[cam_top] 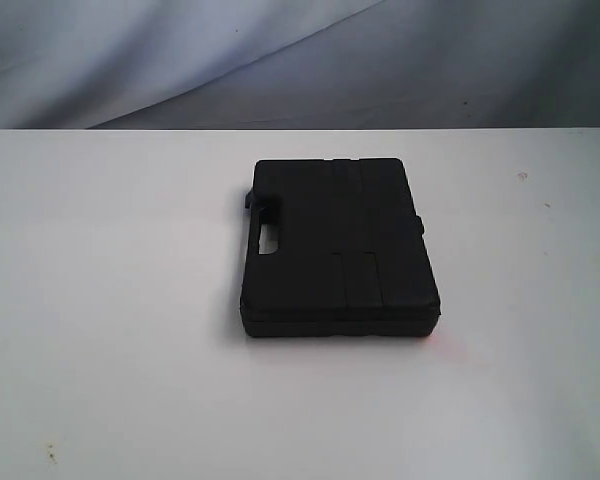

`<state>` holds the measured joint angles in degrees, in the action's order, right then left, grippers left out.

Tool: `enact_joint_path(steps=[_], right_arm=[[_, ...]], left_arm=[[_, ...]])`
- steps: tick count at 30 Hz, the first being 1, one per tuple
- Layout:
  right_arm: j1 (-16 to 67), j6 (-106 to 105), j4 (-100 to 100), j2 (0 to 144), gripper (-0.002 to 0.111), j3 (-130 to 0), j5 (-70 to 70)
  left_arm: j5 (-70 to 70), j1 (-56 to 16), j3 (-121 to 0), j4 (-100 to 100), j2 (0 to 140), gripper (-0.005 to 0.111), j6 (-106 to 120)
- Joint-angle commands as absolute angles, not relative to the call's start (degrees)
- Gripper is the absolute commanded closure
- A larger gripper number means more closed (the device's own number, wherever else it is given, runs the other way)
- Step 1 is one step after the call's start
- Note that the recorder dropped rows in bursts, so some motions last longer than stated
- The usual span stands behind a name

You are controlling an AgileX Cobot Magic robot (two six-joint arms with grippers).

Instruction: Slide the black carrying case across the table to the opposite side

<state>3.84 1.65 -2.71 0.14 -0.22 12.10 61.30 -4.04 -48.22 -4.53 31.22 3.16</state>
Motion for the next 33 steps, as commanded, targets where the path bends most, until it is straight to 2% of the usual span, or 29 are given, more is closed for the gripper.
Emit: enact_joint_path(steps=[1, 5, 12, 16, 22, 28, 33], right_arm=[[3.4, 1.7, -2.2, 0.0, 0.108, 0.0, 12.2], [3.4, 1.7, -2.2, 0.0, 0.108, 0.0, 12.2], [3.4, 1.7, -2.2, 0.0, 0.108, 0.0, 12.2], [3.4, 1.7, -2.2, 0.0, 0.108, 0.0, 12.2], [3.4, 1.7, -2.2, 0.0, 0.108, 0.0, 12.2], [3.4, 1.7, -2.2, 0.0, 0.108, 0.0, 12.2], [3.4, 1.7, -2.2, 0.0, 0.108, 0.0, 12.2]], left_arm=[[62.2, -3.9, -48.6, -11.0, 38.8, 0.107, 4.9], [60.6, -3.9, -48.6, -18.6, 45.5, 0.107, 8.7], [51.9, -4.1, -48.6, -28.8, 64.9, 0.107, 13.0], [43.2, -10.7, -50.3, -27.5, 70.5, 0.107, 13.3], [32.8, -26.3, -59.1, -17.3, 81.5, 0.107, -1.7], [29.9, -30.8, -63.2, -2.2, 90.7, 0.107, -18.5], [30.2, -30.9, -65.8, -1.0, 96.5, 0.107, -21.3]])
